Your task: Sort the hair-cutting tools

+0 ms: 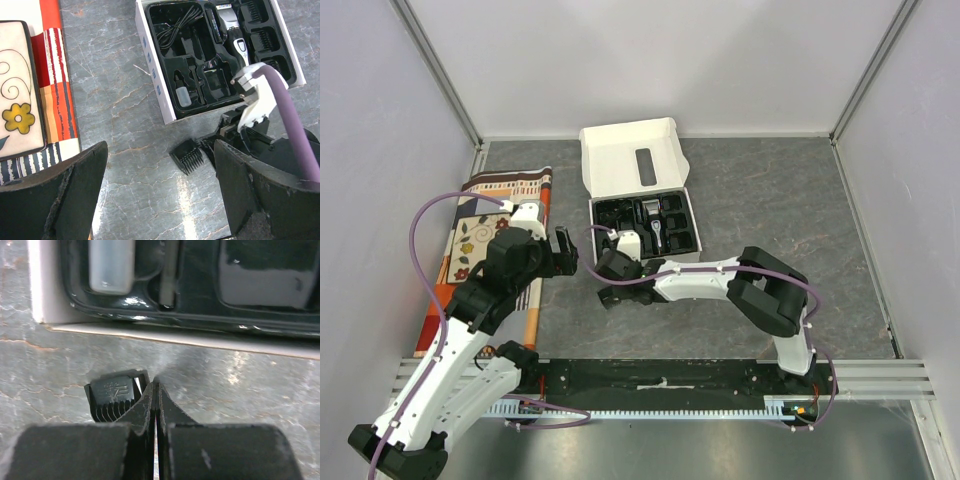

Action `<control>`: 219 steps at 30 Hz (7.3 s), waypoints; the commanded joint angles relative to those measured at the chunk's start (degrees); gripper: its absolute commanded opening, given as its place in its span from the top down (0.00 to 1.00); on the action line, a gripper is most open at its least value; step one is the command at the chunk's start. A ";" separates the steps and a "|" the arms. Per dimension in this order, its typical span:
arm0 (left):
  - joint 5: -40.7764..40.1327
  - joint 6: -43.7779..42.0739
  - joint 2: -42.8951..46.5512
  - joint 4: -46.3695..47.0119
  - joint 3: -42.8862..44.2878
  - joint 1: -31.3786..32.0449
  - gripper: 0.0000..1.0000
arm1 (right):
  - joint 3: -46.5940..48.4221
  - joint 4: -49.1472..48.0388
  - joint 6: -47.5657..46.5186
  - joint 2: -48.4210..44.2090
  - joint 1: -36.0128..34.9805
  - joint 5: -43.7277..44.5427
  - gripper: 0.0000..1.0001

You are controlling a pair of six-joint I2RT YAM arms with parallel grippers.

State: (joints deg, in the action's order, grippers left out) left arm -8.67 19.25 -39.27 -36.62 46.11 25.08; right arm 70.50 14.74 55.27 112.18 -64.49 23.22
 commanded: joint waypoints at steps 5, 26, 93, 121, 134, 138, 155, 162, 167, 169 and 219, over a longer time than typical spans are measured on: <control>0.23 -0.96 0.86 1.90 -0.23 -0.12 0.08 | 3.77 6.95 -3.49 1.03 0.07 4.19 0.89; -16.37 3.34 3.06 -3.36 1.88 -0.12 0.07 | 5.17 1.17 -20.81 -4.43 -6.08 -3.18 0.30; -17.79 3.87 5.43 -3.46 1.71 -0.21 0.07 | 1.75 5.99 -21.43 -8.46 -4.77 2.17 0.52; -16.91 3.61 5.69 -3.19 1.35 -0.21 0.07 | 19.50 12.06 -16.51 0.05 9.47 8.42 0.53; -16.65 3.52 5.52 -3.02 1.44 -0.21 0.07 | 20.20 10.83 -16.77 3.04 11.05 6.49 0.50; -16.73 3.52 5.52 -3.02 1.44 -0.21 0.07 | 20.64 10.39 -16.68 3.75 11.05 5.70 0.50; -16.82 3.43 5.34 -2.93 1.44 -0.21 0.07 | 20.47 9.78 -16.33 4.71 11.05 4.99 0.42; -16.82 3.43 5.25 -3.10 1.44 -0.21 0.07 | 20.56 9.78 -16.42 4.54 11.14 5.25 0.37; -16.65 3.43 5.16 -3.02 1.44 -0.21 0.07 | 20.47 9.87 -16.68 4.36 11.14 5.43 0.36; -16.56 3.43 5.16 -3.02 1.44 -0.21 0.07 | 20.47 9.87 -16.77 4.28 11.14 5.61 0.36; -16.30 3.34 4.90 -3.02 1.44 -0.21 0.07 | 20.38 13.03 -20.37 7.88 10.61 2.53 1.00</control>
State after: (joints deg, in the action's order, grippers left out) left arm -25.28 21.58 -34.24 -41.63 46.13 24.84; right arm 89.73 24.08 36.29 118.21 -54.00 25.50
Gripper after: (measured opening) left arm 0.933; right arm 0.007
